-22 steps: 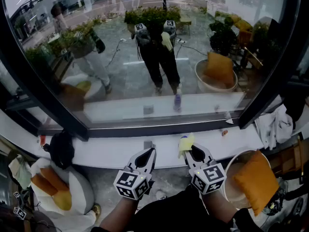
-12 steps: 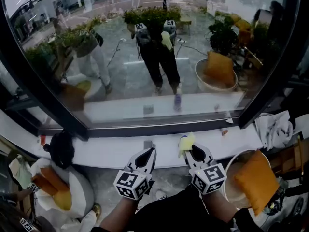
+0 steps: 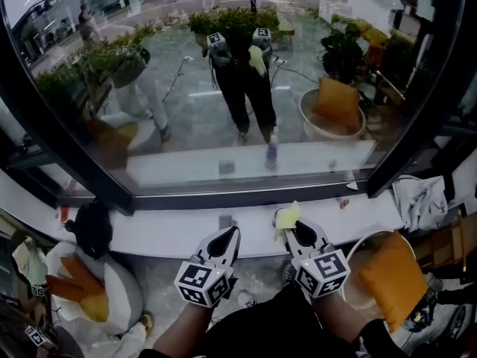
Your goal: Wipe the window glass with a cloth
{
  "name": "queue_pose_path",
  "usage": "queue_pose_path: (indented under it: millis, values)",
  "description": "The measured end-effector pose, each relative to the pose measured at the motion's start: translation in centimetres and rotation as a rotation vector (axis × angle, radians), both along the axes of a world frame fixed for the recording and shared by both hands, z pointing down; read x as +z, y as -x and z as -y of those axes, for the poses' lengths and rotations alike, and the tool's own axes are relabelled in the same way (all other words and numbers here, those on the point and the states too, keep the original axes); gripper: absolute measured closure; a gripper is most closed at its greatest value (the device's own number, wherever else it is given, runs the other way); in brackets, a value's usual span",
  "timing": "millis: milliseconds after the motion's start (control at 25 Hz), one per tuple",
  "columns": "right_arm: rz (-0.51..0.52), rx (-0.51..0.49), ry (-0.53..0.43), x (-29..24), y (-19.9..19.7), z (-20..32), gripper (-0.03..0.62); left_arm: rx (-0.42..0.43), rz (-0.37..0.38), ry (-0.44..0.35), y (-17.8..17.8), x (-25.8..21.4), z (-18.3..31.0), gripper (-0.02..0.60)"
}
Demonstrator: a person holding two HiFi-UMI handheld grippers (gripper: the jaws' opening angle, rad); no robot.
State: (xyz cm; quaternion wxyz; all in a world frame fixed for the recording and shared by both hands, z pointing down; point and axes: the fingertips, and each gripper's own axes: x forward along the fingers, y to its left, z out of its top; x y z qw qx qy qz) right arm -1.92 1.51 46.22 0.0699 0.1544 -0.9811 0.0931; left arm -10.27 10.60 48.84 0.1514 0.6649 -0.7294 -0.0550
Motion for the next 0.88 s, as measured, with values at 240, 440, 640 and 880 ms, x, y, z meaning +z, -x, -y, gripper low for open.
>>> queue_pose_path:
  millis: [240,440,640,880]
  values:
    - [-0.002,-0.031,-0.008,-0.4,0.0,2.4,0.540,-0.023,-0.001,0.004,-0.6,-0.1,2.2,0.574]
    - [0.007,-0.082,-0.018,-1.3,1.0,5.0,0.540,-0.059,0.002,0.008,-0.6,-0.4,4.6,0.574]
    - [0.032,-0.151,-0.027,-2.2,2.8,7.5,0.540,-0.111,0.010,0.016,-0.5,-0.6,7.1,0.574]
    - [0.071,-0.251,-0.048,-3.7,6.2,9.8,0.540,-0.191,0.023,0.020,0.8,-1.0,9.5,0.574]
